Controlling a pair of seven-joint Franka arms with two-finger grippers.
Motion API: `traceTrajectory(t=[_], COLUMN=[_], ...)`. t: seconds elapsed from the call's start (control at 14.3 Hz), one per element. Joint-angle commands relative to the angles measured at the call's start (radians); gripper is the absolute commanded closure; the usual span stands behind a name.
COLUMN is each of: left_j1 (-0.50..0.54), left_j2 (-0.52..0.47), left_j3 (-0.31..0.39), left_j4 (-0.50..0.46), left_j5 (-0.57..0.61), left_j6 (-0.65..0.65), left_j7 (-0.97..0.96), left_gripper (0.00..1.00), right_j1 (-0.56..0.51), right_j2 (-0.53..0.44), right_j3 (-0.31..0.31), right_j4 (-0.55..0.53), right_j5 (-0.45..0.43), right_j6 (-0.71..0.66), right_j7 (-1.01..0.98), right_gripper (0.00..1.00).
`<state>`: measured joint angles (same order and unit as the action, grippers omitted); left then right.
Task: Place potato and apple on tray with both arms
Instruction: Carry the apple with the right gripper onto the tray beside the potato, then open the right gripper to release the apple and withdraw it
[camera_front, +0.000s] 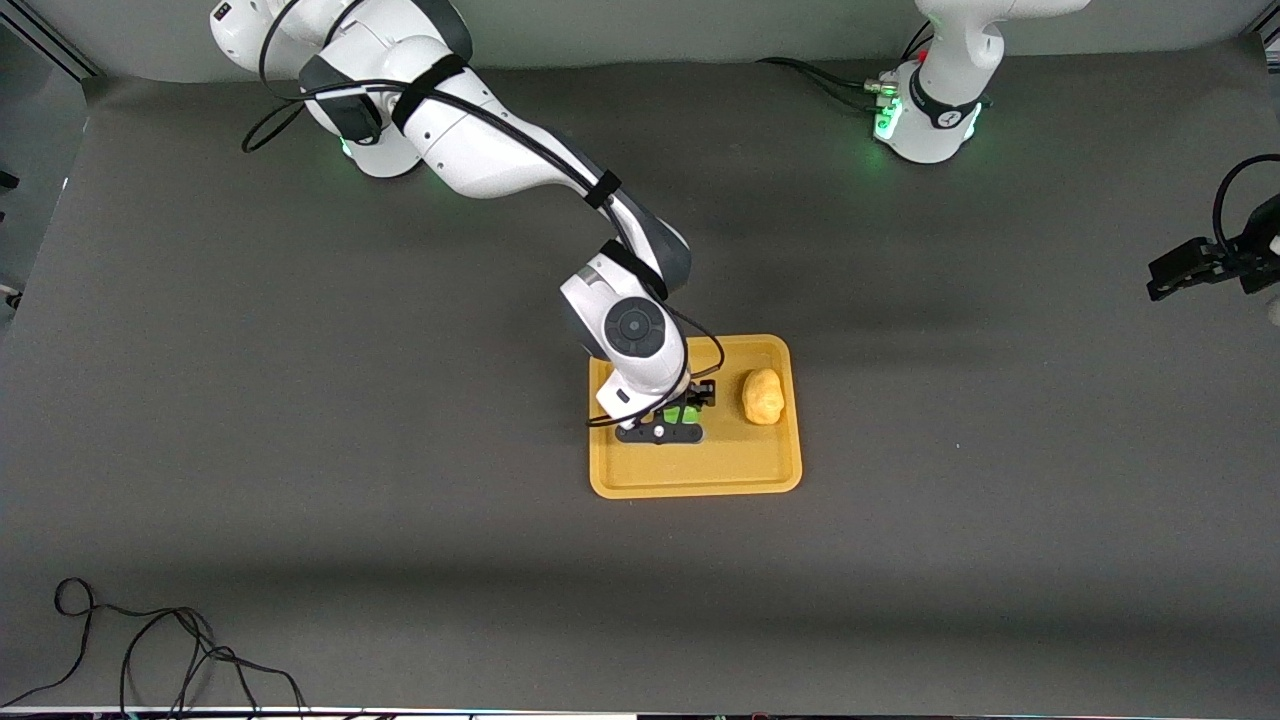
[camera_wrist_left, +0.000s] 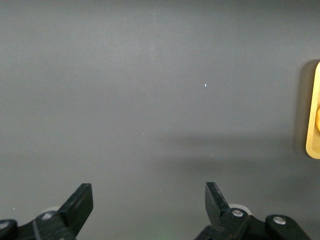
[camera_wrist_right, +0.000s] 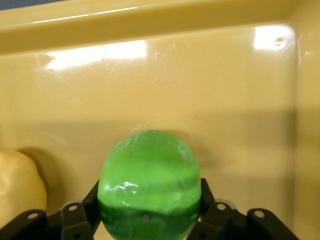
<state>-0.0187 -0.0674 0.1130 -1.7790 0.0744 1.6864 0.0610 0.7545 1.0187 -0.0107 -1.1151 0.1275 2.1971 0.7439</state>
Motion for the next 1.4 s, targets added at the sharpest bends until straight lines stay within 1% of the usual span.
traceTrajectory(t=[0.0,0.07,0.14,0.21,0.49,0.56,0.63,0.7,0.91,1.05,1.19,1.33], left_j1=[0.006,0.006,0.003,0.002,-0.001,0.003,0.005,0.006,0.006,0.003,0.006,0.008], left_j2=[-0.062,-0.062,-0.062,-0.06,-0.063,-0.068,-0.068,-0.068,-0.068,-0.069,-0.074,-0.052], left_j3=[-0.003,-0.003,-0.004,-0.004,-0.004,-0.004,-0.004,-0.004,-0.003,-0.006,-0.004,-0.001], left_j4=[-0.053,-0.053,-0.054,-0.056,-0.083,-0.083,-0.083,-0.083,-0.085,-0.077,-0.074,-0.06], left_j5=[0.015,0.015,0.016,0.016,0.05,0.05,0.05,0.05,0.05,0.048,0.039,0.036], left_j6=[0.019,0.013,0.01,0.015,0.03,0.029,0.03,0.032,0.023,0.009,0.013,0.033], left_j7=[0.033,0.033,0.033,0.033,0.033,0.033,0.033,0.033,0.046,0.025,0.011,0.013], left_gripper=[0.0,0.0,0.0,0.0,0.0,0.0,0.0,0.0,0.0,0.0,0.0,0.0], right_j1=[0.014,0.014,0.014,0.014,0.002,-0.003,-0.015,-0.055,-0.099,-0.167,-0.251,-0.325], right_j2=[0.004,0.004,0.003,0.003,-0.038,-0.061,-0.106,-0.168,-0.363,-0.512,-0.625,-0.725], right_j3=[-0.014,-0.014,-0.014,-0.014,-0.015,-0.017,-0.02,-0.017,-0.02,-0.034,-0.035,-0.043], right_j4=[0.017,0.015,0.017,0.015,0.011,0.009,-0.009,-0.044,-0.165,-0.326,-0.423,-0.501], right_j5=[-0.02,-0.02,-0.02,-0.017,-0.019,-0.019,-0.017,-0.01,-0.012,-0.008,-0.008,-0.008], right_j6=[-0.007,-0.007,-0.008,-0.008,-0.031,-0.063,-0.1,-0.137,-0.212,-0.198,-0.215,-0.232], right_j7=[0.041,0.055,0.06,0.061,0.057,0.048,0.043,0.043,0.031,-0.155,-0.218,-0.279], right_gripper=[0.47,0.31,0.1,0.0,0.0,0.0,0.0,0.0,0.0,0.0,0.0,0.0])
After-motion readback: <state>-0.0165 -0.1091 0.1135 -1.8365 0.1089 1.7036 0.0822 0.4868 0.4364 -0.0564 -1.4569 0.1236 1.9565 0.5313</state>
